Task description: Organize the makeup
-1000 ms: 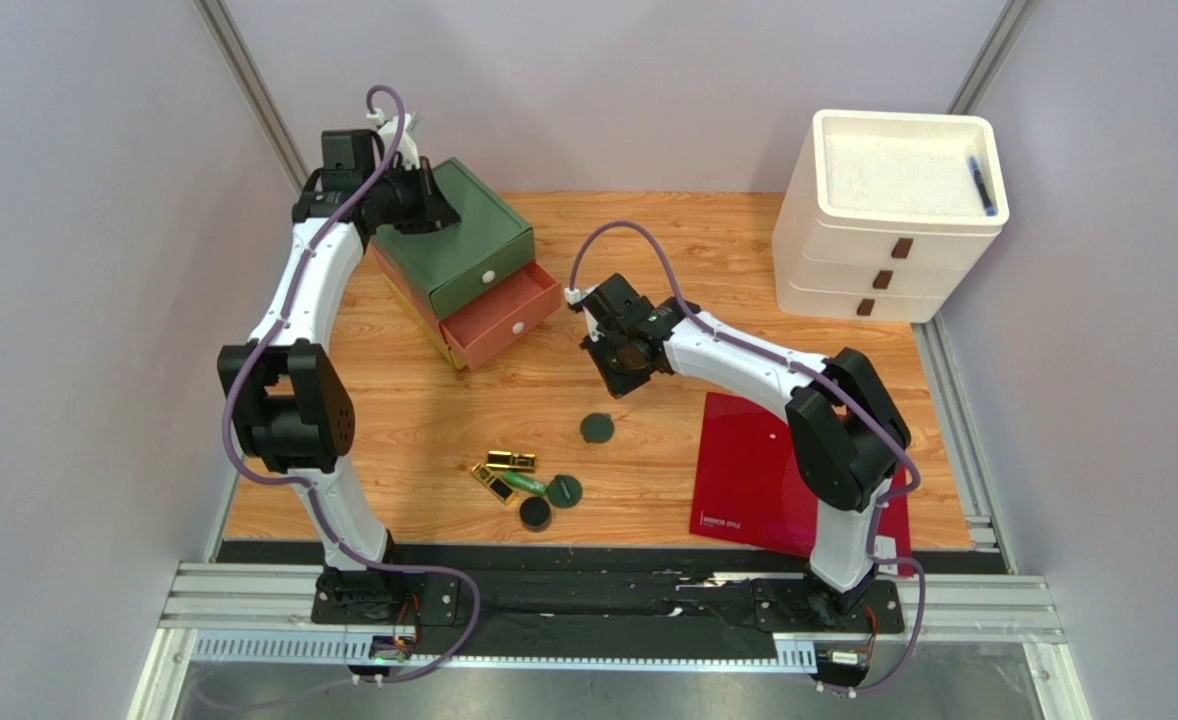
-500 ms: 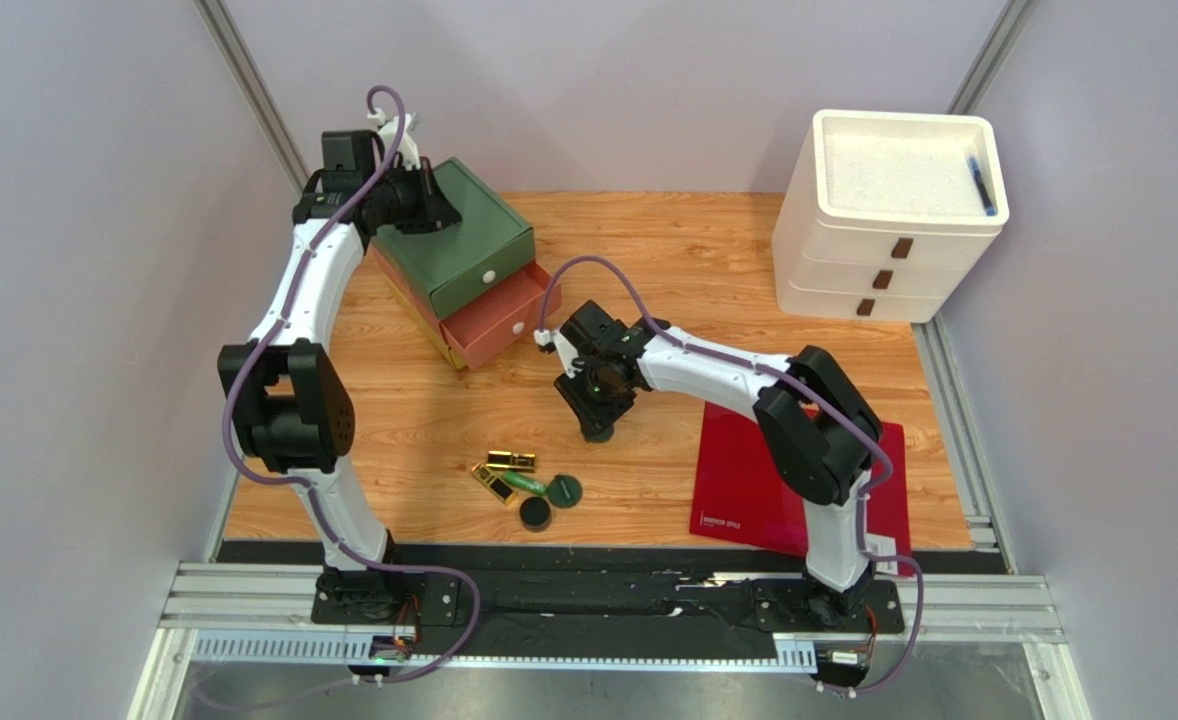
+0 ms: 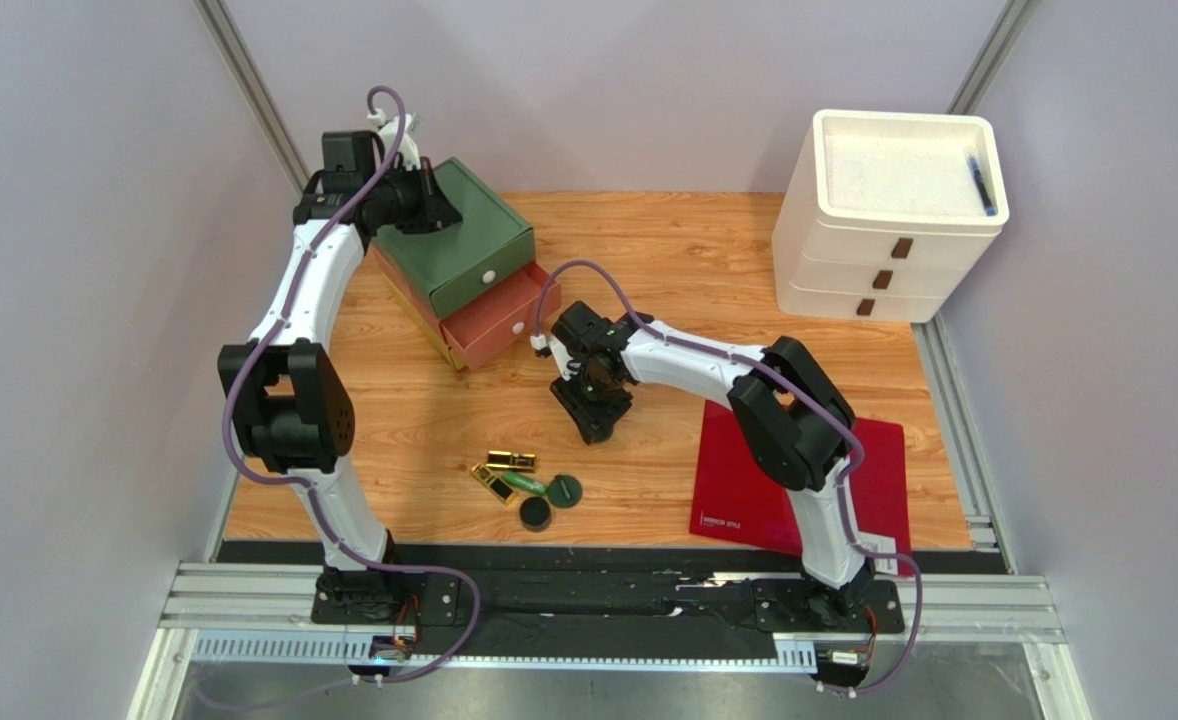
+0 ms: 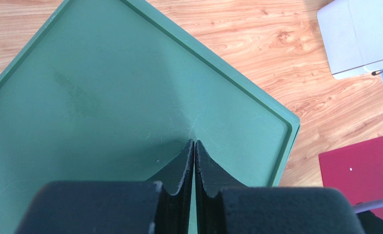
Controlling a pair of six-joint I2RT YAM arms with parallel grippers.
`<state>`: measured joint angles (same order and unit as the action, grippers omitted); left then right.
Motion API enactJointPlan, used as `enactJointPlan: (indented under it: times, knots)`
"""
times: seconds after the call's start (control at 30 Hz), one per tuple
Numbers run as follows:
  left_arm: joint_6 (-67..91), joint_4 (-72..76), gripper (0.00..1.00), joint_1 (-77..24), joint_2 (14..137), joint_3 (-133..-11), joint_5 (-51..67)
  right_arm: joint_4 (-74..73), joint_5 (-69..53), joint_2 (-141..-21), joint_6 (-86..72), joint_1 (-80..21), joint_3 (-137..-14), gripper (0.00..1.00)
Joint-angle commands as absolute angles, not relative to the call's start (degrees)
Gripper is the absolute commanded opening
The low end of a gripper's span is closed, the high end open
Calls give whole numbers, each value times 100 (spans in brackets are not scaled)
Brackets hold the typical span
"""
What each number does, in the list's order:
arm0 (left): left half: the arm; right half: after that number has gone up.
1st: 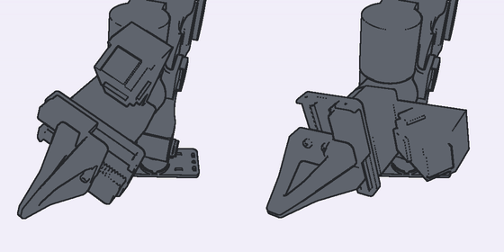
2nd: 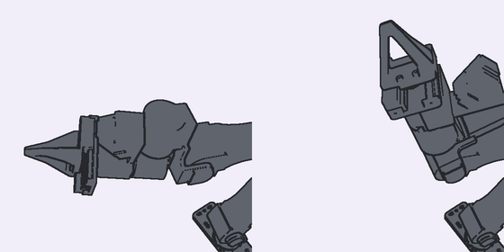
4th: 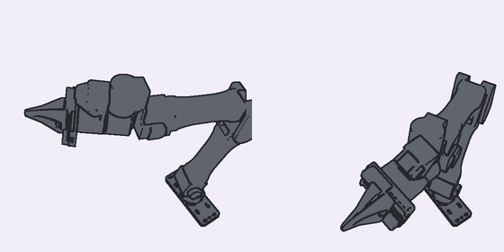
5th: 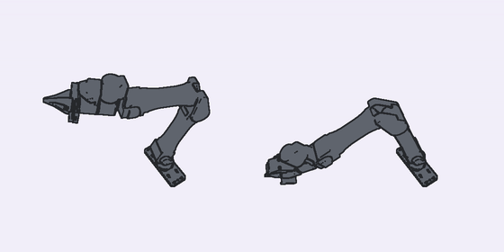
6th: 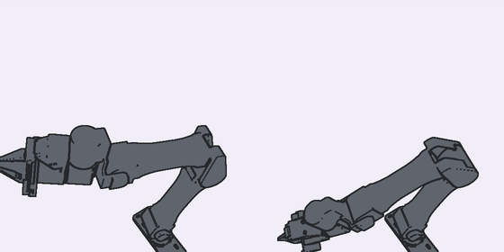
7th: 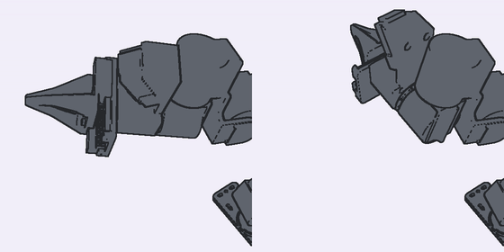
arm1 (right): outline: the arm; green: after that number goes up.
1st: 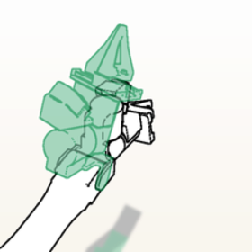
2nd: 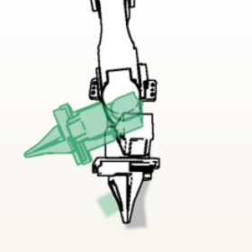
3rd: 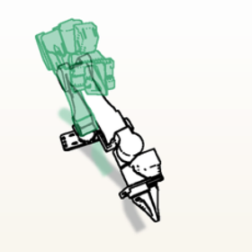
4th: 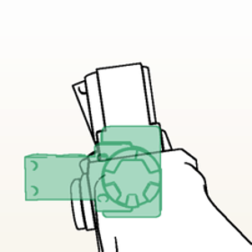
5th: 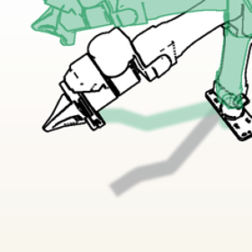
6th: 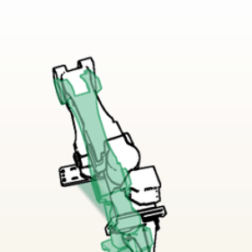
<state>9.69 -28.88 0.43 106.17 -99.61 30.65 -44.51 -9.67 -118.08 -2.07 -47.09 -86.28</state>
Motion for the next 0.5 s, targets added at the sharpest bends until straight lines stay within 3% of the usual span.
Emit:
enactJointPlan:
  times: [0.0, 0.3, 0.4, 0.47]
  knots:
    - [738, -3955, 9, 26, 10934, -9545, 2733, -4271, -624, -12348, -185, -4790, -8728, 39]
    - [747, -3937, 8, 26, 10934, -9536, 2733, -4887, 404, -12920, -299, -4816, -8877, 33]
    - [747, -3938, 8, 18, 10942, -9527, 2742, -4825, 518, -12894, -299, -4816, -8772, 26]
    - [756, -3938, 8, 18, 10934, -9510, 2742, -4799, 519, -12902, -299, -4816, -8745, 15]
